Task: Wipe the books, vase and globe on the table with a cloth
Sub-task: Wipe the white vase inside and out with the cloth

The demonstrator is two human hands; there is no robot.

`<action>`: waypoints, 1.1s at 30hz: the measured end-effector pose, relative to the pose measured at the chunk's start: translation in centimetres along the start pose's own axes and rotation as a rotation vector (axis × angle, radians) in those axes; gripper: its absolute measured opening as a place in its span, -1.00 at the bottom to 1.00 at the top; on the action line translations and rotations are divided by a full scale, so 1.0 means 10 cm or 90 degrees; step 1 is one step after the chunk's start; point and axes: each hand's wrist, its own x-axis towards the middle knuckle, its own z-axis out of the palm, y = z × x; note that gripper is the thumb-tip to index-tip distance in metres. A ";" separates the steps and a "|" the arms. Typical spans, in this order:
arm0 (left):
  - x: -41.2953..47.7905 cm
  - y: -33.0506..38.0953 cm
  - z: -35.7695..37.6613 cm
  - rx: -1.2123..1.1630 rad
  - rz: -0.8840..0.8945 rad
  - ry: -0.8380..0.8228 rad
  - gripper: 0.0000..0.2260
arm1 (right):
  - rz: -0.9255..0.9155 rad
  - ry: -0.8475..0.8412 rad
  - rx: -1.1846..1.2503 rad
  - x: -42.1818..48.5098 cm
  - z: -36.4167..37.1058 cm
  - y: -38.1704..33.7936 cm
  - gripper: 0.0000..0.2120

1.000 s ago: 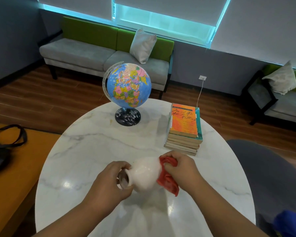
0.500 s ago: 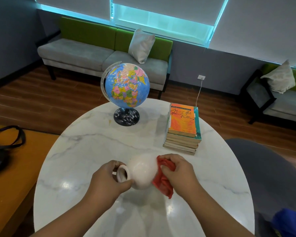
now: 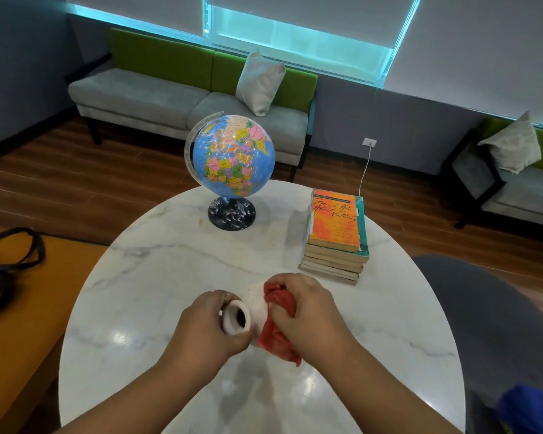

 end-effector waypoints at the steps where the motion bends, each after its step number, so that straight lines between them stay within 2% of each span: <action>1: 0.01 0.00 -0.01 0.002 -0.002 0.000 -0.71 | 0.005 0.003 -0.014 0.00 0.00 -0.01 -0.70; 5: 0.05 0.02 -0.01 0.006 0.005 0.005 -0.73 | -0.027 -0.101 -0.030 -0.12 0.11 -0.13 -0.71; 7: 0.04 0.04 0.01 0.023 0.021 0.000 -0.74 | -0.002 -0.096 0.003 -0.06 0.10 -0.16 -0.68; 10: 0.02 0.07 0.04 0.051 0.055 -0.028 -0.66 | 0.061 -0.080 0.018 0.11 0.04 -0.20 -0.64; 15: 0.03 0.06 0.01 0.032 0.038 -0.016 -0.61 | 0.072 -0.153 0.047 0.03 -0.03 -0.20 -0.62; 21: 0.02 0.08 0.07 0.033 0.055 -0.028 -0.64 | 0.062 -0.108 0.017 0.05 -0.09 -0.16 -0.60; 27: 0.04 0.04 0.08 0.039 0.053 -0.025 -0.63 | 0.167 -0.009 0.020 0.07 -0.22 0.08 -0.63; 31: 0.04 0.04 0.10 0.031 0.079 -0.032 -0.65 | 0.077 -0.095 0.033 -0.10 -0.03 -0.03 -0.55; 33: 0.03 0.01 0.10 0.025 0.087 -0.036 -0.66 | 0.081 -0.085 0.075 -0.14 0.00 -0.02 -0.58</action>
